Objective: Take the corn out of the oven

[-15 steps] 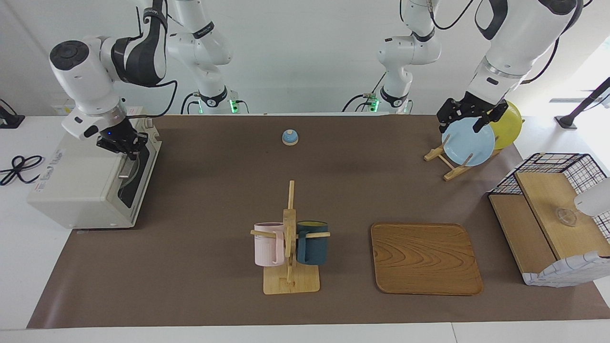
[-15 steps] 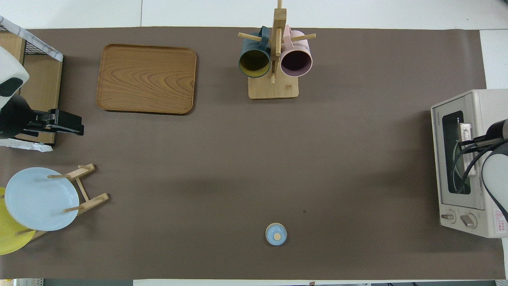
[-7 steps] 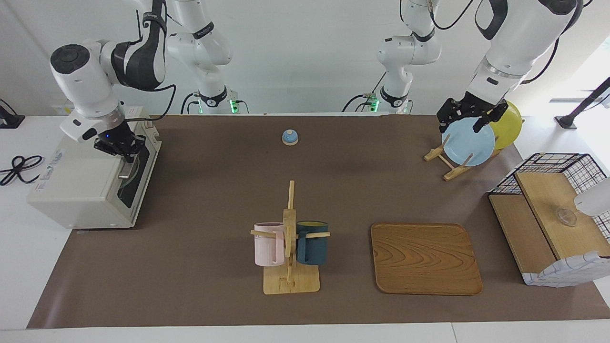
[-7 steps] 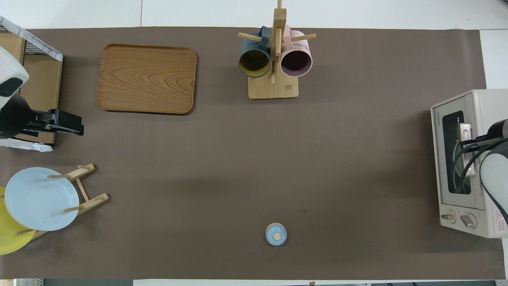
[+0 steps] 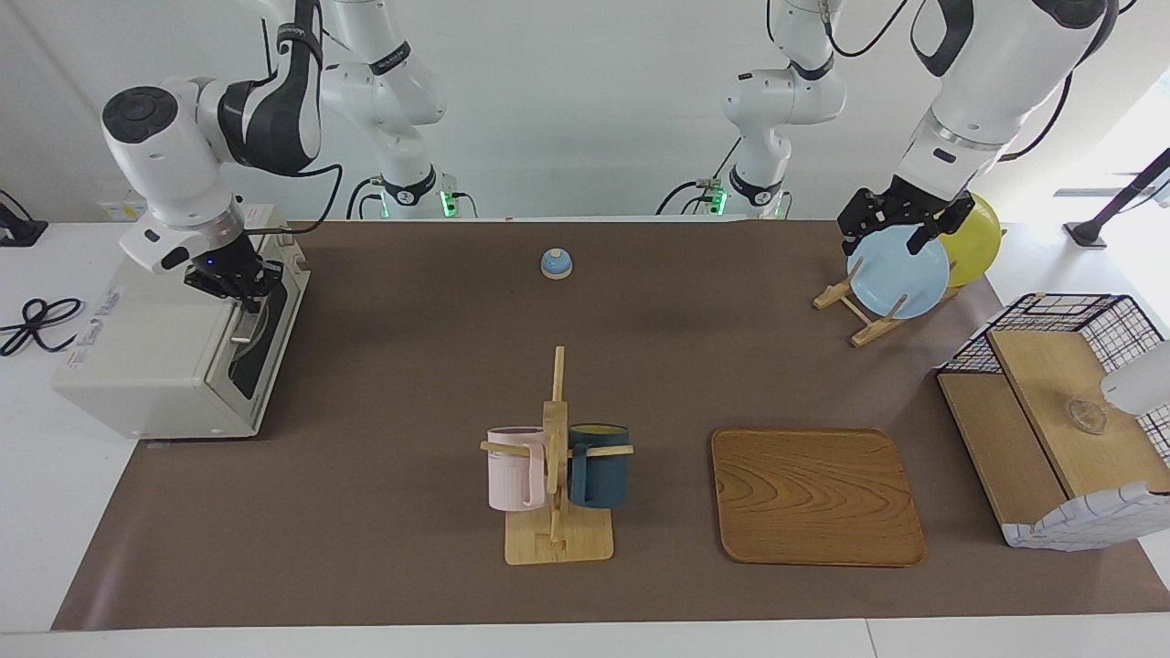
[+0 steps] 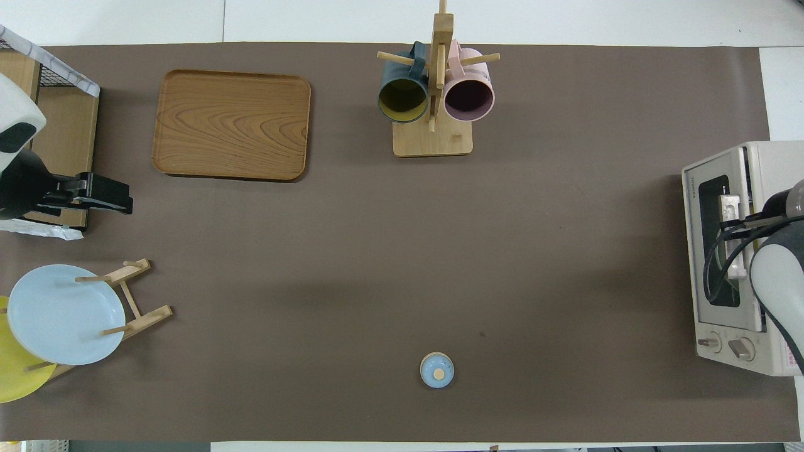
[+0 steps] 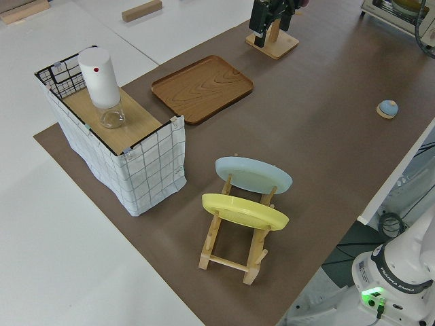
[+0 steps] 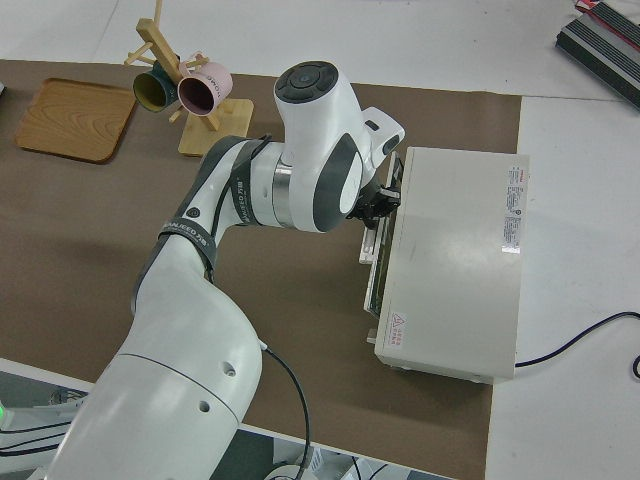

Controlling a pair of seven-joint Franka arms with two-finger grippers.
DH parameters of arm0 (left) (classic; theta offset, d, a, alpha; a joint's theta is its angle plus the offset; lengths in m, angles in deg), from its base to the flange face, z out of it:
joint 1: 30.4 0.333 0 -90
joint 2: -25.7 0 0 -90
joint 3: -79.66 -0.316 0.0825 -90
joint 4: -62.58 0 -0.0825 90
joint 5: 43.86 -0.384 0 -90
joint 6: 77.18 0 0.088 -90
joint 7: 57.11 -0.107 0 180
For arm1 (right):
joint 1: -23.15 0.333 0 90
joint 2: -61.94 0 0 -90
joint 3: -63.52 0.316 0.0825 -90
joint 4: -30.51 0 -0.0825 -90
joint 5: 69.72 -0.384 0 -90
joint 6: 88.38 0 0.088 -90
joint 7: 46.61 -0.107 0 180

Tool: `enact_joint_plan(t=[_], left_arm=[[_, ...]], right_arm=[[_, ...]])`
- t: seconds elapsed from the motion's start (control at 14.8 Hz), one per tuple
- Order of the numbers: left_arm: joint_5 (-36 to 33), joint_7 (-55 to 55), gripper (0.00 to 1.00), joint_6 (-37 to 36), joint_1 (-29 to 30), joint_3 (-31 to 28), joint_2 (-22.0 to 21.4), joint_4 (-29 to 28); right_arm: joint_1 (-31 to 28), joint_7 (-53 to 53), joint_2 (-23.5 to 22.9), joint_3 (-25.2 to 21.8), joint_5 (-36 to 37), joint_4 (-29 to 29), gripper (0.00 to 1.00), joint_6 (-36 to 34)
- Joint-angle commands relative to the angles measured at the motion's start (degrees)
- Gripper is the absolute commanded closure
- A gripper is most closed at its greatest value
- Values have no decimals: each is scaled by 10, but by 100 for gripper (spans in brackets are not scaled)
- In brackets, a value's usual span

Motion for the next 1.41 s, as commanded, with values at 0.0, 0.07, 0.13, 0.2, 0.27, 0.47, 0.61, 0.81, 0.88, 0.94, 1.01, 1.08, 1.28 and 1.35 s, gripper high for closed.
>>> enact_joint_plan(t=[0.0,0.07,0.13,0.2,0.27,0.47,0.61,0.81,0.88,0.94,1.01,1.08,1.28,1.35], left_arm=[[3,-1,0,5,9,7,-7,-11],[3,-1,0,5,9,7,-7,-11],[3,-1,0,6,9,7,-7,-11],[3,-1,0,6,9,7,-7,-11],[3,-1,0,6,9,7,-7,-11],[3,-1,0,5,9,6,-7,-11],[3,-1,0,5,9,6,-7,-11],[3,-1,0,5,9,6,-7,-11],[3,-1,0,5,9,6,-7,-11],[3,-1,0,5,9,6,-8,-11],[3,-1,0,5,9,6,-7,-11],[3,-1,0,5,9,6,-8,-11],[3,-1,0,5,9,6,-7,-11],[3,-1,0,5,9,6,-8,-11]], right_arm=[[4,-21,-12,2,-1,9,100,13],[5,-25,-18,2,-1,9,100,14],[5,-28,-22,3,-5,9,100,20],[6,-29,-26,4,-9,11,100,28],[6,-30,-31,5,-9,12,100,34],[20,-35,-51,5,-16,15,100,57],[30,-59,-61,5,-16,16,100,65],[47,-80,-70,5,-19,19,100,76],[47,-80,-72,5,-20,22,100,81],[47,-80,-76,5,-20,32,100,100],[47,-80,-76,5,-20,46,100,120],[47,-80,-75,5,-20,58,100,137],[54,-80,-76,5,-20,73,100,159],[54,-80,-76,5,-21,80,100,169]])
